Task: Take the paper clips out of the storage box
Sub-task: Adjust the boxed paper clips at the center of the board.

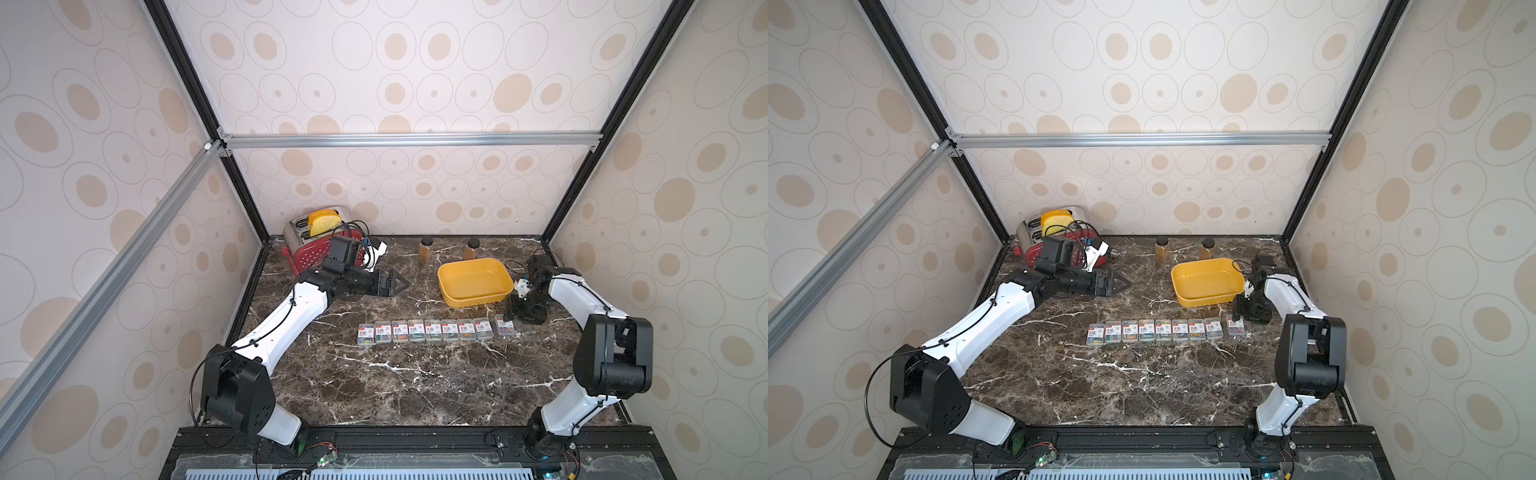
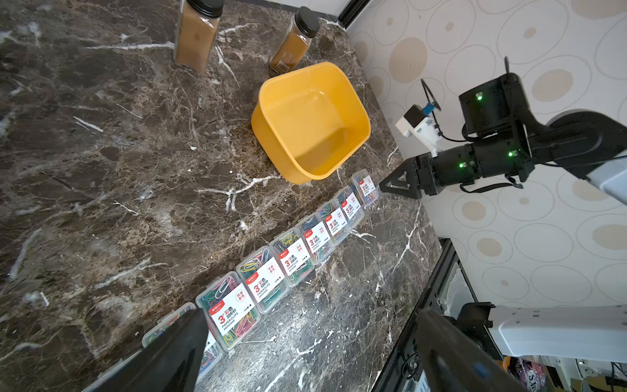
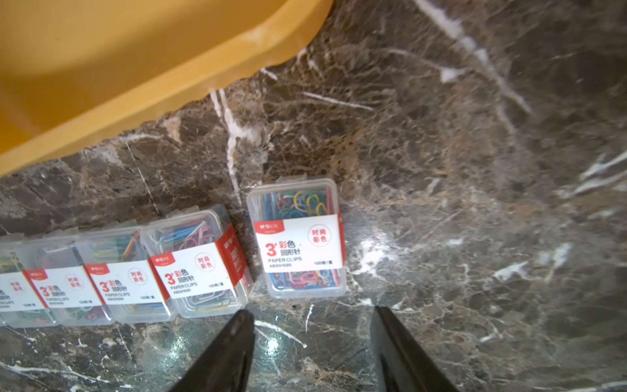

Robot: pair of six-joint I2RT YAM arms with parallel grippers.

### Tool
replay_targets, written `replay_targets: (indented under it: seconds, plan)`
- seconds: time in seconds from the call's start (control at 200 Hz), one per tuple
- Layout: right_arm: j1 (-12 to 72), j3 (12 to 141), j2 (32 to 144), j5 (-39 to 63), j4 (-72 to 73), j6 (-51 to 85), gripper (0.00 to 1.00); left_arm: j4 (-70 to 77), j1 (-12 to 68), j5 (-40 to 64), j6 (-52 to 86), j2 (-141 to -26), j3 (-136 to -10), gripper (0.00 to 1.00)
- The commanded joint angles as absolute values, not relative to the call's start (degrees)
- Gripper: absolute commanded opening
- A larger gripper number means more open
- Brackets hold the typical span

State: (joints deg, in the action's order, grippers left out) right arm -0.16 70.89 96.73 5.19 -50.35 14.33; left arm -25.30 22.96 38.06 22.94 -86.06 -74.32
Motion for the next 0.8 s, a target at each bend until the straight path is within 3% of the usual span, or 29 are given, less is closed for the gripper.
replay_targets:
  seconds: [0.0,0.31,0.796]
  plan:
    - [-1.4,72.4,98.5,1.6,-51.9,16.8,0.58,-24.7,22.6,38.9,22.9,-86.4,-77.1,0.99]
    - [-3.4,72.5,104.4,-2.6,-47.7,19.1,0.56,-26.4,22.6,37.8,21.5,-85.7,-77.7,0.99]
    - [-3.3,72.2,107.7,1.2,-45.3,18.9,0.52,-26.1,22.5,38.1,21.5,-86.0,-77.7,0.99]
